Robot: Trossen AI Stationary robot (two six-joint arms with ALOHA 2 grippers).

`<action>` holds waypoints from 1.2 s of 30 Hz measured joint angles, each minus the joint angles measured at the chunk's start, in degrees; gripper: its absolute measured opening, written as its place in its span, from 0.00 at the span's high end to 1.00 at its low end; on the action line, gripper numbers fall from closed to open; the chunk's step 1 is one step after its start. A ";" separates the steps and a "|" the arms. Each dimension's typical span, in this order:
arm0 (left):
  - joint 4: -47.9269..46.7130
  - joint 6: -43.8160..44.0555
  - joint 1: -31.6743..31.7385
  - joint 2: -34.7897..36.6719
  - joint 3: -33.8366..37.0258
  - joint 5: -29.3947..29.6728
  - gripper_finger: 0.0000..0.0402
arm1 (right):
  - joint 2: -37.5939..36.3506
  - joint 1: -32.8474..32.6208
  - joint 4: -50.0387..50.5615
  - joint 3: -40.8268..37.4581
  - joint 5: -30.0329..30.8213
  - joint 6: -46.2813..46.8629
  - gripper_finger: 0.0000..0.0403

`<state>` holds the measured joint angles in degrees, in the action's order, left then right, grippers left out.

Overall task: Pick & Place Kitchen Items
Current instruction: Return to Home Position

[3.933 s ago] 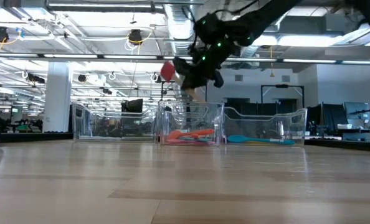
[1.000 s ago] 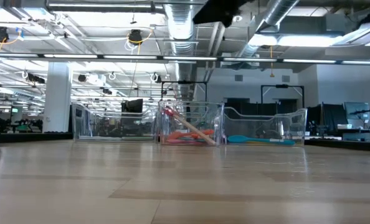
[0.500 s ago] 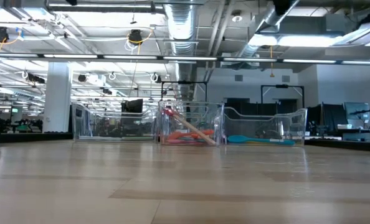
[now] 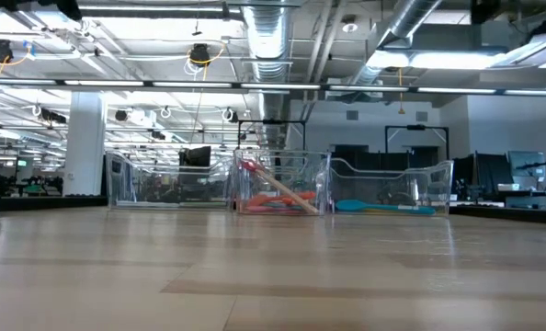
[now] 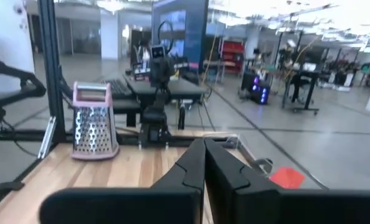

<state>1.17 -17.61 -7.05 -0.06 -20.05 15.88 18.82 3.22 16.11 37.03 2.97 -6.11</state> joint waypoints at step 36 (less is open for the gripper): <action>9.36 4.92 0.00 -0.47 19.69 0.39 0.99 | -18.61 -0.20 -15.94 -32.09 -0.16 2.62 1.00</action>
<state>10.53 -12.68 -7.05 -0.53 -0.36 16.27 0.21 3.03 0.17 4.94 2.81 -3.49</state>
